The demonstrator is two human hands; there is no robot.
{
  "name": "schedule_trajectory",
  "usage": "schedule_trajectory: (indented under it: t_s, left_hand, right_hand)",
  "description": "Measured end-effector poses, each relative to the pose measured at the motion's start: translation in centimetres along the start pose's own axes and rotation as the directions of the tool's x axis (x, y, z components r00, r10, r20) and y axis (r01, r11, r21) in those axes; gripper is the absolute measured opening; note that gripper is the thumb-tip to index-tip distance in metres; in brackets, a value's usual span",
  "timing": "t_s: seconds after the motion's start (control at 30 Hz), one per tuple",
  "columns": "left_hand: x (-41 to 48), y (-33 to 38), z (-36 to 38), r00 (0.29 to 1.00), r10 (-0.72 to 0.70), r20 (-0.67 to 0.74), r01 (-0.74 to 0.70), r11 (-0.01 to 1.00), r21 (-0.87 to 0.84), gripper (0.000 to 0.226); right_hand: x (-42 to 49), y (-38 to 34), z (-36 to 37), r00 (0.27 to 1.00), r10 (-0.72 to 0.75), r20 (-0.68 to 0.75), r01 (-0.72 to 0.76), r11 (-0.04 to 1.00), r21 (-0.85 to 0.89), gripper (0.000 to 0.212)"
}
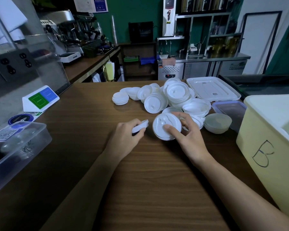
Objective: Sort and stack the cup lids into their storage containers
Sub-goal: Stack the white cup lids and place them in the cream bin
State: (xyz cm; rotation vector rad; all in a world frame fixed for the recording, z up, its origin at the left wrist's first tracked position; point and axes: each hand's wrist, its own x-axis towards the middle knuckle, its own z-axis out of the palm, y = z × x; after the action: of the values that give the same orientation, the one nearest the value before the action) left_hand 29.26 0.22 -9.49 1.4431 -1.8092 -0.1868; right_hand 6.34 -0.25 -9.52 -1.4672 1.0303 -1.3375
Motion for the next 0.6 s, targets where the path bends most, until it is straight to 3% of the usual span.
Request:
schedule_trajectory:
  t_s: [0.23,0.37,0.6]
  left_hand:
    - [0.1,2.0,-0.6,0.990,-0.119,-0.077,0.091,0.948,-0.304,0.008]
    - [0.2,2.5,-0.8,0.983,-0.166,-0.084,0.122,0.917,-0.380,0.014]
    - [0.4,3.2,-1.2,0.972,-0.221,-0.074,0.149,0.833,-0.533,0.018]
  right_hand:
    - [-0.1,0.0,-0.1,1.000,0.003,0.000,-0.003,1.000,0.028,0.037]
    - [-0.1,-0.1,-0.2,1.000,0.001,0.000,-0.001,1.000,0.021,0.028]
    - [0.0,0.1,-0.1,0.999,-0.009,-0.046,0.010,1.000,0.005,0.032]
